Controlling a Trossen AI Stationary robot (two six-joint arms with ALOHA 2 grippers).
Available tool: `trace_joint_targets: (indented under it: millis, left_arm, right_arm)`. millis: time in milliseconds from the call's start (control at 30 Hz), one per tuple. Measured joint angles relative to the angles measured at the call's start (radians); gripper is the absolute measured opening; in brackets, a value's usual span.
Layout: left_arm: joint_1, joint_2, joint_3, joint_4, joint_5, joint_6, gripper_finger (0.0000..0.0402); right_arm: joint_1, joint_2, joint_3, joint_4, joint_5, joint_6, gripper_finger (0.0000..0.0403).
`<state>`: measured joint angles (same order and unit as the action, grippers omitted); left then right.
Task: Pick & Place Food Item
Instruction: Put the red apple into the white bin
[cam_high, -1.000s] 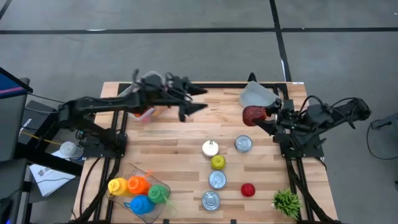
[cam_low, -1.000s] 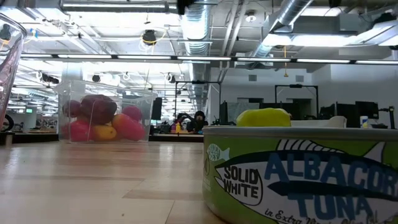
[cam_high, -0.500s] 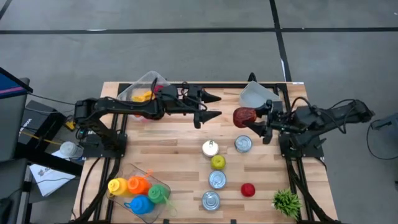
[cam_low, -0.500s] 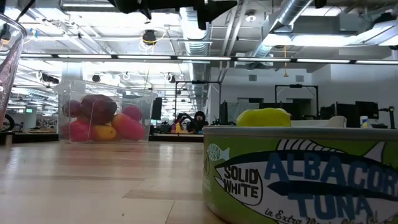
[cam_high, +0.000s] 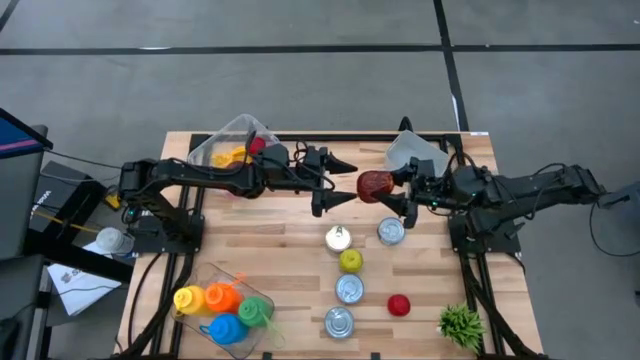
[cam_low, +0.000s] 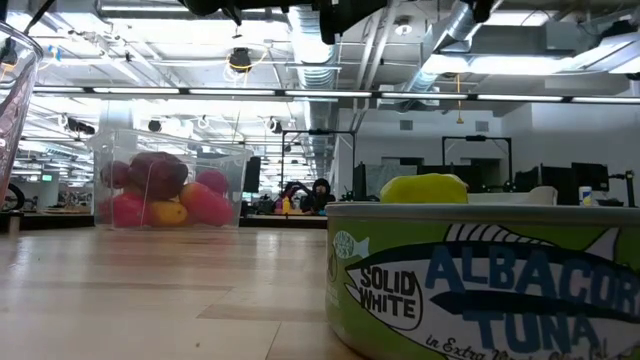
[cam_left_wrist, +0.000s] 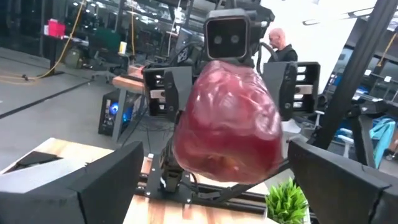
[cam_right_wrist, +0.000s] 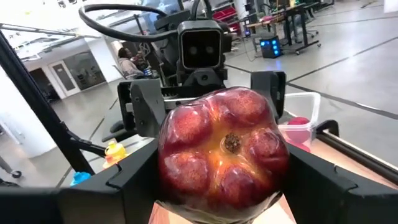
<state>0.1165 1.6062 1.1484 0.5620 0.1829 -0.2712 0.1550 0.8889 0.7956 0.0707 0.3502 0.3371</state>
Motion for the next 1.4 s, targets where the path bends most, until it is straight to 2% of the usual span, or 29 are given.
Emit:
trace_joint_targets:
  millis: [500,967,1133,1267,1400]
  left_arm:
    - [-0.022,-0.003,0.0,-0.022,0.002,-0.002,0.0383]
    - [-0.028,-0.002,0.004,-0.06,0.024,-0.038,0.0325]
    - [-0.027,-0.003,0.002,-0.063,0.029,-0.043,0.032]
    - [-0.027,-0.002,0.002,-0.064,0.031,-0.047,0.0325]
    - [-0.028,0.002,0.002,-0.058,0.043,-0.047,0.0323]
  right_arm:
    - [-0.055,0.146,0.0,0.179,-0.189,0.029,0.0276]
    - [-0.054,0.148,-0.003,0.181,-0.195,0.048,0.0276]
    - [-0.054,0.158,-0.003,0.189,-0.193,0.056,0.0277]
    - [-0.053,0.149,-0.003,0.174,-0.196,0.056,0.0298]
    - [-0.051,0.12,-0.002,0.141,-0.221,0.059,0.0343]
